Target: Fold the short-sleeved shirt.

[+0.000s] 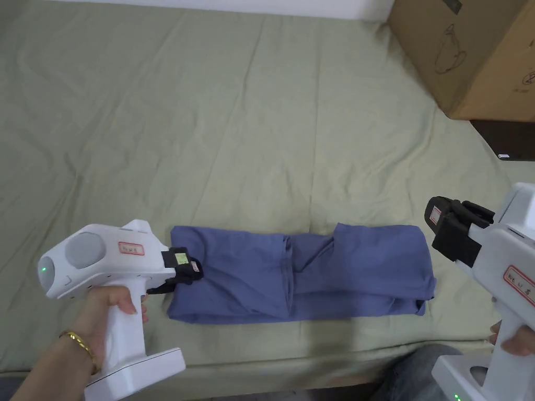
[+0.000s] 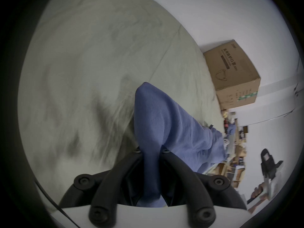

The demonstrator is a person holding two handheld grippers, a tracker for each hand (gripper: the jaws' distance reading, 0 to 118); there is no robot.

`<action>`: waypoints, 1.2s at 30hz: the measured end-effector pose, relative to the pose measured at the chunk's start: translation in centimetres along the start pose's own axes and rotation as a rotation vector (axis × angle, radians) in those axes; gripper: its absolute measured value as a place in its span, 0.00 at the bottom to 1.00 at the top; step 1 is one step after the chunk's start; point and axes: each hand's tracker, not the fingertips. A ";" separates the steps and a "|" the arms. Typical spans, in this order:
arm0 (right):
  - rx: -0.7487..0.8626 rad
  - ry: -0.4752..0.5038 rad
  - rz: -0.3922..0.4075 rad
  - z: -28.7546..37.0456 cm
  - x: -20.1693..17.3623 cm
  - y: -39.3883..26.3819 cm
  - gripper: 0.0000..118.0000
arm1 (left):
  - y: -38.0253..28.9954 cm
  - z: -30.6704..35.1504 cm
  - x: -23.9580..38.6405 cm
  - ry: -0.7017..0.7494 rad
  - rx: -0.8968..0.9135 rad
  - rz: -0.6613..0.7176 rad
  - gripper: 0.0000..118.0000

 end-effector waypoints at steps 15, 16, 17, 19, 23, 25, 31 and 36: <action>0.013 0.051 -0.033 0.3 0.1 -0.6 0.00 | 3.2 15.6 -7.6 0.375 0.280 0.129 0.07; 0.013 0.052 -0.034 0.2 0.0 -0.6 0.00 | 3.2 16.5 -7.6 0.425 0.311 0.117 0.07; 0.012 0.055 -0.034 0.1 0.0 -0.6 0.00 | 2.9 17.0 -7.0 0.458 0.329 0.072 0.07; 0.012 0.061 -0.038 -0.3 -0.2 -0.6 0.00 | 2.1 17.6 -5.1 0.466 0.349 -0.016 0.07; 0.021 0.078 -0.043 -0.3 -0.7 -0.5 0.00 | 0.7 16.4 -0.3 0.326 0.334 -0.096 0.07; 0.024 0.085 -0.034 -0.1 -0.9 -0.5 0.00 | 0.1 15.1 2.5 0.263 0.319 -0.143 0.07; 0.028 0.071 -0.028 0.9 -0.2 -0.8 0.00 | -1.2 8.4 9.5 0.209 0.211 -0.321 0.07; 0.023 0.035 -0.041 1.8 1.1 -1.3 0.00 | -2.0 0.1 12.0 0.265 0.080 -0.404 0.14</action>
